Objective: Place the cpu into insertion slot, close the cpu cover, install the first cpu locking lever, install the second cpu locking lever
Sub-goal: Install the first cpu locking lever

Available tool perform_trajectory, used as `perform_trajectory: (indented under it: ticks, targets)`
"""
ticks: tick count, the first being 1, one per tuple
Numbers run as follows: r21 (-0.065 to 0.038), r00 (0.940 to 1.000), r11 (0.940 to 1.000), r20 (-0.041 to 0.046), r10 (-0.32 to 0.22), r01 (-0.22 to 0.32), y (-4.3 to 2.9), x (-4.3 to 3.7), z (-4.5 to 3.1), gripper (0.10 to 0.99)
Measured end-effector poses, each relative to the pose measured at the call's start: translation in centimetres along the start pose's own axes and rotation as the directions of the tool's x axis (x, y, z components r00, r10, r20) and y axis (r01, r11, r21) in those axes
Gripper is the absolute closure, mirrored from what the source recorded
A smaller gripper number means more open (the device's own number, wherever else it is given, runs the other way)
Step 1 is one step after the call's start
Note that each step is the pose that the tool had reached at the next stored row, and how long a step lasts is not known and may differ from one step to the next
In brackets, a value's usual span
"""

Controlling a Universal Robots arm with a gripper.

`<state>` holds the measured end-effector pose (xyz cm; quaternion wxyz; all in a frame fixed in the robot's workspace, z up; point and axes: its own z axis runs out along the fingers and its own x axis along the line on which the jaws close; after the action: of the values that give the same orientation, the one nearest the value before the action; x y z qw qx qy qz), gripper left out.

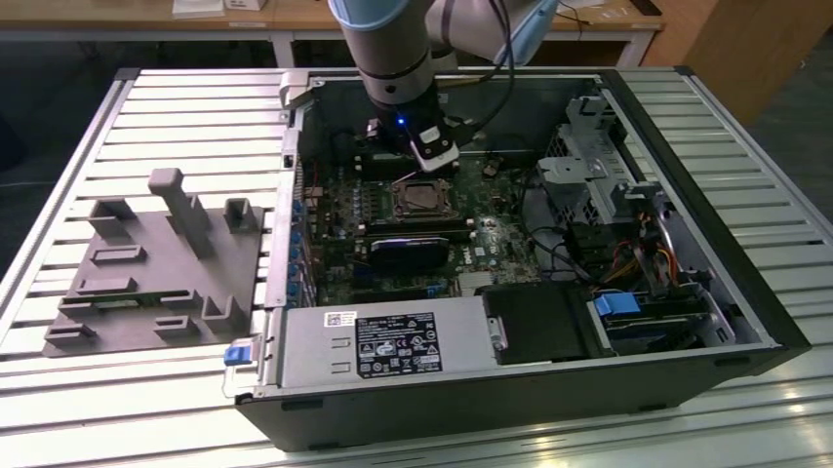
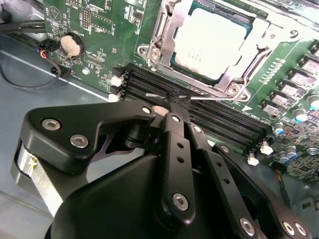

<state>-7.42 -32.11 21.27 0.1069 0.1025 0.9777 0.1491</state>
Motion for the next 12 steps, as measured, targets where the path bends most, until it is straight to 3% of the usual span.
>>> perform_trajectory:
  ticks: [7, 12]
  targets:
    - [0.003, 0.9999, 1.0000, 0.0111, 0.003, -0.003, 0.04, 0.07, 0.22, 0.980]
    - [0.016, 0.9998, 0.9998, 0.0160, 0.008, -0.008, 0.00, 0.12, 0.40, 0.980]
